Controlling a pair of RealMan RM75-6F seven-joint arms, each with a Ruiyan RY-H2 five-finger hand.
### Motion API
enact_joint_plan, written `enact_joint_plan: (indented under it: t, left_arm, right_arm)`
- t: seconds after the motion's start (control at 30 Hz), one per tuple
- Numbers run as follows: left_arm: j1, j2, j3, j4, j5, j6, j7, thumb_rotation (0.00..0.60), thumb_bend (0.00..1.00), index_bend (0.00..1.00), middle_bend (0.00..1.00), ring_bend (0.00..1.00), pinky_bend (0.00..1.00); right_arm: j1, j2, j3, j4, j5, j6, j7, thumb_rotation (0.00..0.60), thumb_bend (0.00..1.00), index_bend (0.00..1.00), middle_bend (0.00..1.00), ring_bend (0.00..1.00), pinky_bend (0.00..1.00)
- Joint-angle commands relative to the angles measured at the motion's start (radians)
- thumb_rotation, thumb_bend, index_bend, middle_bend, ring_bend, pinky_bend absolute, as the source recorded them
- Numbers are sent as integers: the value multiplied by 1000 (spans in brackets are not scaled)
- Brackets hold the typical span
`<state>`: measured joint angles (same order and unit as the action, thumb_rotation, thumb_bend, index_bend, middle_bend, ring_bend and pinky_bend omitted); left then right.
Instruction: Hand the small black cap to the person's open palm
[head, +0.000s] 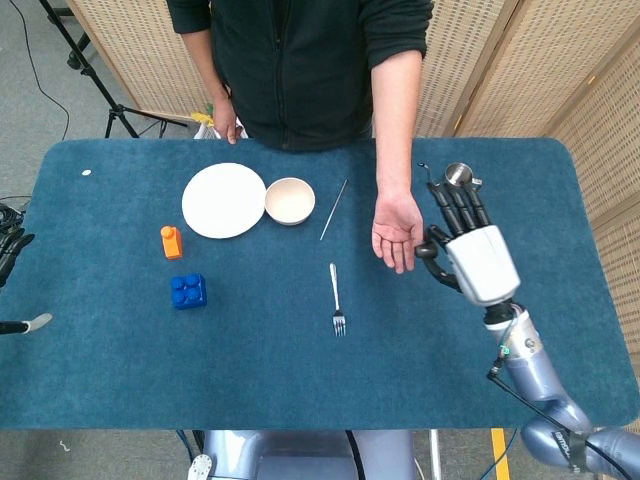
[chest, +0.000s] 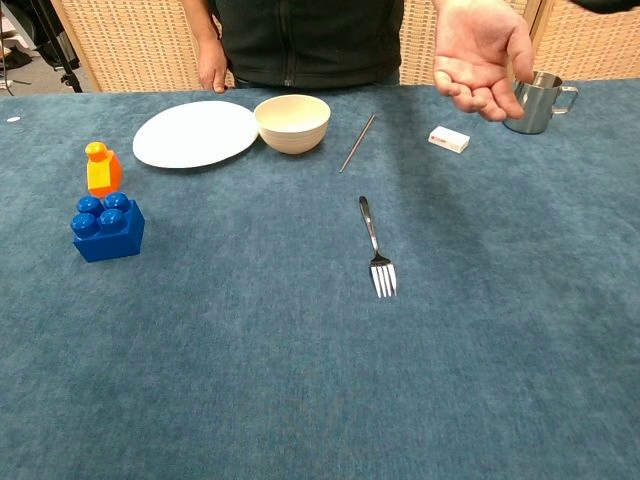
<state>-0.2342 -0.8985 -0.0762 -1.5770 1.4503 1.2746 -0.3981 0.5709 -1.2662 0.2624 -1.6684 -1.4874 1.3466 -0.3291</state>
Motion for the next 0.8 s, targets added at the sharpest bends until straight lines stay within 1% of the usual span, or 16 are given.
enact_joint_plan:
  t: [0.03,0.17,0.23,0.3,0.5,0.57,0.6,0.63,0.7,0.73,0.8]
  left_arm:
    - [0,1,0,4,0,-1,-9,600,0,0,0,0,0]
    - [-2,3,0,9,0,-5,-19,600,0,0,0,0,0]
    - [-4,4,0,13,1,-8,-28,600,0,0,0,0,0]
    - [-5,5,0,16,2,-10,-35,600,0,0,0,0,0]
    - [-8,4,0,20,0,-14,-40,600,0,0,0,0,0]
    - [-9,5,1,19,0,-17,-39,600,0,0,0,0,0]
    - [-9,5,1,19,1,-17,-38,600,0,0,0,0,0]
    - [-9,5,1,19,0,-16,-38,600,0,0,0,0,0]
    - [-9,5,1,18,-1,-17,-39,600,0,0,0,0,0]
    - [-9,5,1,19,-1,-18,-39,600,0,0,0,0,0]
    - [-10,6,0,20,-2,-18,-41,600,0,0,0,0,0]
  right_arm:
    - [51,-44,34,-38,75,-61,-95,600,569,586,49,0,19]
    - [77,-80,40,-26,128,-97,-151,600,569,585,49,0,19]
    - [95,-112,38,3,172,-128,-185,600,569,585,49,0,19]
    - [106,-140,41,29,201,-135,-206,600,569,585,49,0,19]
    - [116,-170,35,52,219,-135,-216,600,569,584,49,0,19]
    - [120,-177,34,57,224,-135,-222,600,554,496,38,0,19]
    - [121,-178,34,54,237,-141,-227,600,506,384,23,0,19]
    - [121,-174,36,45,251,-146,-232,600,431,250,9,0,19]
    - [121,-166,39,34,260,-146,-241,600,298,88,0,0,19]
    - [120,-162,39,29,262,-144,-244,600,250,36,0,0,19]
    - [114,-145,42,11,266,-134,-241,600,215,3,0,0,19]
